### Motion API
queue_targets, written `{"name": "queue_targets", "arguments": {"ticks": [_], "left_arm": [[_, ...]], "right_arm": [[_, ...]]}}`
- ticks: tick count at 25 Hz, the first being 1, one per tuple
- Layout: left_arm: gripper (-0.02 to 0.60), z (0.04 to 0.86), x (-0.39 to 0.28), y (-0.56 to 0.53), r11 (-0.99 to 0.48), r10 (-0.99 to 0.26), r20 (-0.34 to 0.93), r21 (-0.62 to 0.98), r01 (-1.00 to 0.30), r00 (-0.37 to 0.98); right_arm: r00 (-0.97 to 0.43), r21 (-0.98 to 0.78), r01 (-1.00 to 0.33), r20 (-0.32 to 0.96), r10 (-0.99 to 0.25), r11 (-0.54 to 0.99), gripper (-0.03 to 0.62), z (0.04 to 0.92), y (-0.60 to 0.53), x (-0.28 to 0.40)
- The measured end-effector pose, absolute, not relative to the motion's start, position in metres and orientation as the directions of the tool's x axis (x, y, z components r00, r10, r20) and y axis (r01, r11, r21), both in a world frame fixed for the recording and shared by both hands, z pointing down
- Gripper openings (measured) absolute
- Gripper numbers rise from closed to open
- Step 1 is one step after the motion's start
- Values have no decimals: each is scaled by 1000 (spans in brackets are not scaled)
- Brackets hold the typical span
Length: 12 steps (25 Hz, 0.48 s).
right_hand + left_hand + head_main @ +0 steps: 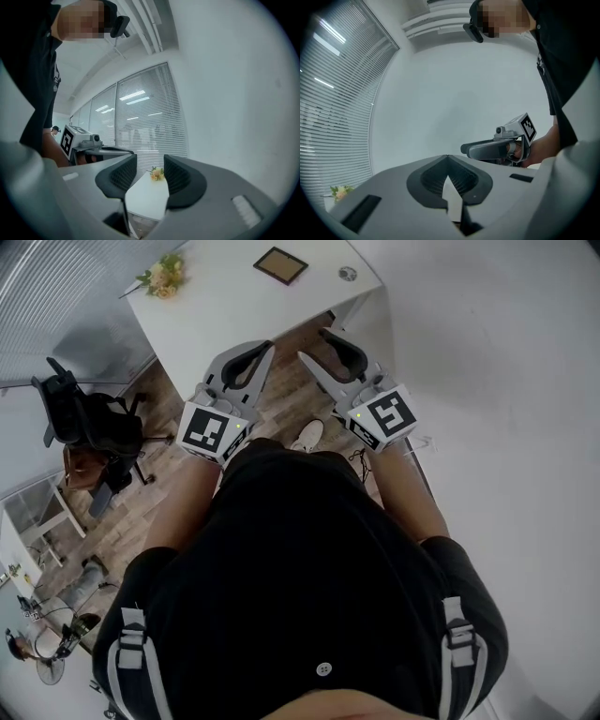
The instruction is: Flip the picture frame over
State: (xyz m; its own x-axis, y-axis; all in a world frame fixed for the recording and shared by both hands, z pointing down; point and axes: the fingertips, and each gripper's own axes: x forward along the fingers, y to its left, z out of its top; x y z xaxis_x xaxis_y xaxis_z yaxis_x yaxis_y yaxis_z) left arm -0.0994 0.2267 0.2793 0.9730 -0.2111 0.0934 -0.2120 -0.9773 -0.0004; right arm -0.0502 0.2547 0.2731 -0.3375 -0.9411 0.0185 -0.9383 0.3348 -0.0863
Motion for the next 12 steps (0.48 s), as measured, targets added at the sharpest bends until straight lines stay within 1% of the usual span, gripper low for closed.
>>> {"name": "queue_targets", "arguments": {"ticks": [3,5,6,10,12], "left_arm": [[6,282,-84,227,-971,-238,98,-3,-239,966],[6,283,-75,228,-968,-250,100,-6,-251,963],[6,283,-72,228,-967,-254,101,-8,-255,962],[6,280,-62,224,-963,-268,103,-16,-268,958],[6,278,-59,222,-961,-275,98,-17,-275,956]], "right_arm": [[-361,-87,-929,16,-932,359,215,275,255,-35],[-369,-80,-927,12,-929,367,252,275,256,-26],[-371,-79,-926,10,-928,369,287,275,256,-22],[-366,-81,-928,12,-930,364,377,275,250,-9],[-366,-77,-928,13,-930,364,399,274,247,-4]]}}
